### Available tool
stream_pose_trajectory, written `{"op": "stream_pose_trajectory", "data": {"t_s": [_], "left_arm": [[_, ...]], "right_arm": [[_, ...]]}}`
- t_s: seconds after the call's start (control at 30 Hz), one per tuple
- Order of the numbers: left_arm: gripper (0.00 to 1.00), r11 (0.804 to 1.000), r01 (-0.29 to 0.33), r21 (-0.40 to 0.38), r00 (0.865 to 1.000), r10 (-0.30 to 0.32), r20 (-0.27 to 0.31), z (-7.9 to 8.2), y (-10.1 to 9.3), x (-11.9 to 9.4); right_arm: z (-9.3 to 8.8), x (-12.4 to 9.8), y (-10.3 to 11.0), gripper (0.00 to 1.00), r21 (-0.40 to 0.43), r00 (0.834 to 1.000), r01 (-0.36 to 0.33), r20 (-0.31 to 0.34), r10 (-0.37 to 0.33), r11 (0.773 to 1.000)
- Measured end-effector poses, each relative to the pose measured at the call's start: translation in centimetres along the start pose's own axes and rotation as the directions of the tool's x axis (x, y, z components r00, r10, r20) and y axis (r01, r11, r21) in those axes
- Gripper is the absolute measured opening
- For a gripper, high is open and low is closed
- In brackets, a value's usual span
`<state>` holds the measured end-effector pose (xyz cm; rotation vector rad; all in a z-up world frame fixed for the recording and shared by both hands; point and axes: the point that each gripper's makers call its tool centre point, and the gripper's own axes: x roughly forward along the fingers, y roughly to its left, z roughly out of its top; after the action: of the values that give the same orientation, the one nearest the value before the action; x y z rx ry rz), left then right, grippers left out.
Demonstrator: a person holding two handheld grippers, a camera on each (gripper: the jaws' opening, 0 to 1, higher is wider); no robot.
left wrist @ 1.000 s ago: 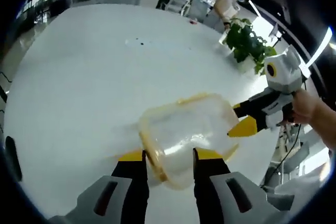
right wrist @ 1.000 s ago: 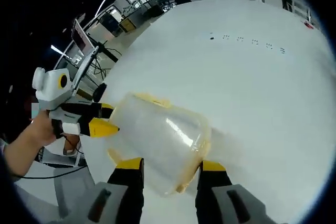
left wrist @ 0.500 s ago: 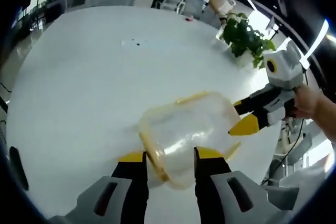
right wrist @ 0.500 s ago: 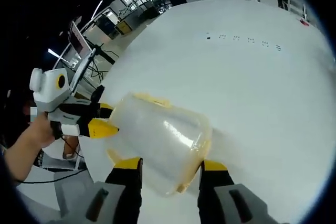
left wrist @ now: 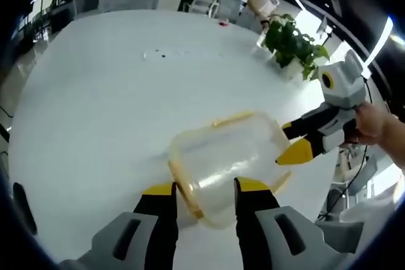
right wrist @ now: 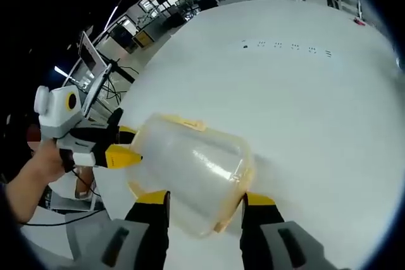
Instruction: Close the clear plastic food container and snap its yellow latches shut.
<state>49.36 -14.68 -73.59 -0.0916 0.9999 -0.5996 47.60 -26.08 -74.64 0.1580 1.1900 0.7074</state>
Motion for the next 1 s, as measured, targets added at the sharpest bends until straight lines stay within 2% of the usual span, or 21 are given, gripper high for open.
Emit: {"op": "stream_pose_trajectory", "data": {"t_s": [0.13,0.17,0.27,0.33,0.37,0.4,0.53,0.7,1.0], "left_arm": [[0.33,1.0,0.001,0.01,1.0,-0.001,0.006,0.1,0.0,0.0],[0.34,0.999,0.001,0.041,1.0,-0.001,0.007,0.2,-0.1,0.0],[0.34,0.999,0.007,0.04,1.0,-0.006,-0.008,0.3,-0.2,0.1],[0.41,0.999,0.002,0.037,1.0,-0.001,-0.025,0.2,0.1,0.2],[0.5,0.999,0.002,0.038,0.999,-0.001,-0.037,0.0,0.1,0.4],[0.54,0.999,0.005,0.039,0.999,-0.003,-0.04,-0.1,0.1,0.4],[0.49,0.999,0.01,0.039,0.999,-0.009,-0.031,0.0,0.2,0.0],[0.57,0.992,0.006,0.124,0.998,0.003,-0.07,-0.2,0.6,-0.2],[0.53,0.979,-0.003,0.205,0.997,0.018,-0.071,1.6,1.1,-1.8]], "right_arm": [[-0.3,-0.1,0.2,0.44,-0.001,1.0,0.007,0.004,-0.007,1.0],[-0.5,-0.1,0.3,0.45,-0.007,1.0,0.008,-0.002,-0.008,1.0],[-1.0,-0.3,0.4,0.46,-0.027,0.999,0.009,-0.032,-0.01,1.0],[-1.1,-0.5,0.2,0.46,-0.029,0.999,0.014,-0.044,-0.015,0.999],[-1.0,-0.6,0.3,0.46,-0.032,0.999,0.014,-0.04,-0.015,0.999],[-1.0,-0.7,0.3,0.46,-0.037,0.999,0.016,-0.036,-0.017,0.999],[-1.3,-0.9,0.3,0.46,-0.035,0.998,0.013,-0.056,-0.015,0.999],[-1.4,-1.1,-0.1,0.46,-0.026,0.998,0.024,-0.061,-0.026,0.999],[-0.8,-1.6,0.1,0.5,-0.048,0.997,0.04,-0.064,-0.043,0.998]]}}
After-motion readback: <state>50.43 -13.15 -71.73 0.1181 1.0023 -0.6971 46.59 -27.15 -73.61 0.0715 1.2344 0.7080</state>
